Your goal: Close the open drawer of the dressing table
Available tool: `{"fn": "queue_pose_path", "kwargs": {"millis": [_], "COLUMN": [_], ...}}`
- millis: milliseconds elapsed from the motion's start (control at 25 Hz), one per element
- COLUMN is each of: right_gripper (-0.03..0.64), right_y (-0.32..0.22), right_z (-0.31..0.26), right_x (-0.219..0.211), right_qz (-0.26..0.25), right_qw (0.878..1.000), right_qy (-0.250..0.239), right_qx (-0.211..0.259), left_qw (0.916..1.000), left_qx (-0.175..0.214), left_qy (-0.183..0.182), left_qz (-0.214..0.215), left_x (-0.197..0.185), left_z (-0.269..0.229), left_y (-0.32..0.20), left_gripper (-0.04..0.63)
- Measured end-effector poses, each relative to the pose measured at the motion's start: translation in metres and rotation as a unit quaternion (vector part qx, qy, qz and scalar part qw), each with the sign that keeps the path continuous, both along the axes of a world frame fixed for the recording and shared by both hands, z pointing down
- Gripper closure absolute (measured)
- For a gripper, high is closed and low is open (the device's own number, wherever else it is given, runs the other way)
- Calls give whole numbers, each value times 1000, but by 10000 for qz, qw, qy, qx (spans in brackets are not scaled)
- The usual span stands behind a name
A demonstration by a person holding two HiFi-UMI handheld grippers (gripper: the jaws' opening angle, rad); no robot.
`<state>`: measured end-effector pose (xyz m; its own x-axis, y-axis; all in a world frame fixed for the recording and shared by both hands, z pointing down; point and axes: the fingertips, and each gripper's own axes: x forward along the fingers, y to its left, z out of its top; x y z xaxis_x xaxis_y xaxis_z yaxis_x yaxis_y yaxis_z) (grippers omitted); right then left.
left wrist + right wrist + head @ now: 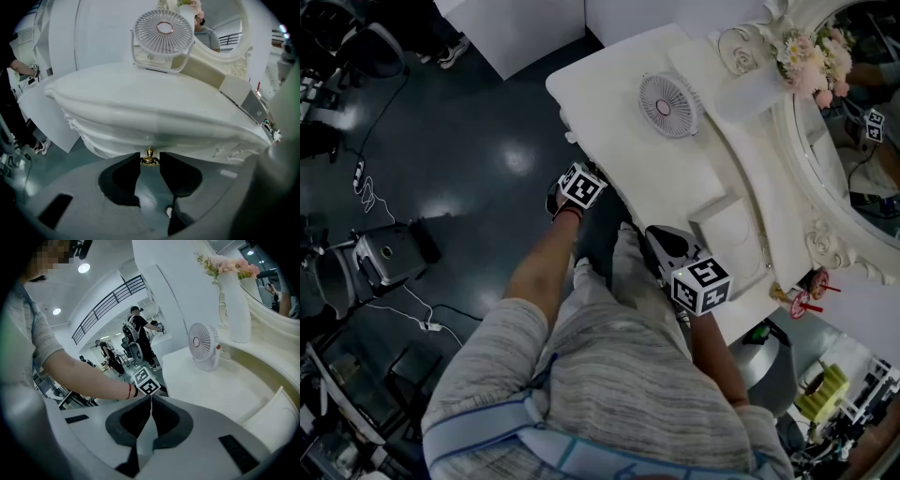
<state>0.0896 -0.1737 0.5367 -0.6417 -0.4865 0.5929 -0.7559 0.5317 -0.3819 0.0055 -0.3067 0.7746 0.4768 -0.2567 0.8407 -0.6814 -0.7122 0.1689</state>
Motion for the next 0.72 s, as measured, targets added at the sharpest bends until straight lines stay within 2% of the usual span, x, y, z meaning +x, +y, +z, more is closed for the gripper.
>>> {"fn": "queue_pose_path", "kwargs": {"millis": [240, 360, 720], "right_gripper": [604, 604, 604], "right_y": [-1, -2, 3], "right_z": [0, 0, -1], "right_x": [-1, -2, -14], "right_qz": [-15, -29, -143], "right_qw": [10000, 10000, 9999], "right_qy": [16, 17, 4], "right_qx": [1, 21, 69], "left_qw": [9999, 9997, 9959], "left_qx": [65, 233, 771], "left_qy": [-9, -54, 471], "left_qz": [141, 70, -61], "left_x": [-1, -7, -9], "left_z": [-2, -5, -53], "left_y": [3, 1, -5], "left_gripper": [460, 436, 434]}}
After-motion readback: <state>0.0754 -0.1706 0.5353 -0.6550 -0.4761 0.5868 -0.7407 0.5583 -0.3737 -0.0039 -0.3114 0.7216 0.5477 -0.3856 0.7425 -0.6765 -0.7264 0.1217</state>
